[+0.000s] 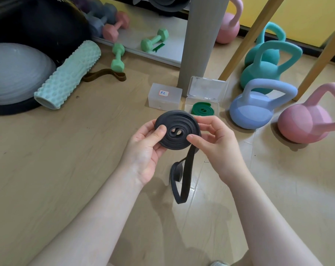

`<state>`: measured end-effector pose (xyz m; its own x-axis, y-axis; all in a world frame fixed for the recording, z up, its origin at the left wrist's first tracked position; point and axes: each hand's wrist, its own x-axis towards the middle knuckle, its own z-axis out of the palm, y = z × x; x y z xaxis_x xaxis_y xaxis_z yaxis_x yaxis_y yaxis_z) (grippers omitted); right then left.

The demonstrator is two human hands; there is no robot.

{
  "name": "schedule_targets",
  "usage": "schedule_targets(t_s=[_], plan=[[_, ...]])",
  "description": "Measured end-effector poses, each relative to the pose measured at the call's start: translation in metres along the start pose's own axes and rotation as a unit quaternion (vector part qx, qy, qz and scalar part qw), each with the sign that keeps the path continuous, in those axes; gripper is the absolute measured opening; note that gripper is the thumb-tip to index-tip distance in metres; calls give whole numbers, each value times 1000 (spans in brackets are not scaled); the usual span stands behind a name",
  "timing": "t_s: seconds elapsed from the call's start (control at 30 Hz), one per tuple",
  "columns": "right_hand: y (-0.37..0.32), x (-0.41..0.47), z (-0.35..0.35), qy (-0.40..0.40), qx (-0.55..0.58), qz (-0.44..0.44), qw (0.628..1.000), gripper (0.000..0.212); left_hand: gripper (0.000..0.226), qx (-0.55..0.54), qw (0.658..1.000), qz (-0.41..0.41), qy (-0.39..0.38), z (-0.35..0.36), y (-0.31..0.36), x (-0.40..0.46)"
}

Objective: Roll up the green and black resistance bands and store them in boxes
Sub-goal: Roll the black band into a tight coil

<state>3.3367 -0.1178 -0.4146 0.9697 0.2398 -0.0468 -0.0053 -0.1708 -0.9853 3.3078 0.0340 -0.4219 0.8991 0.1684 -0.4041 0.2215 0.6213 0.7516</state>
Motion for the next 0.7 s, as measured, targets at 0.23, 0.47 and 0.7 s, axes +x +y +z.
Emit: schedule_targets(t_s=[0.23,0.47,0.7], plan=[[0,4,-13,-23,60,44,997,22,20,67,994,-61,-59,-1,2,-2],[2,4,-12,-117,-128,5,985,33,25,434,889,-39,-141,-6,14,0],[5,1,-15,-165,-180,5,970,35,16,419,891,-70,-159,-5,5,2]])
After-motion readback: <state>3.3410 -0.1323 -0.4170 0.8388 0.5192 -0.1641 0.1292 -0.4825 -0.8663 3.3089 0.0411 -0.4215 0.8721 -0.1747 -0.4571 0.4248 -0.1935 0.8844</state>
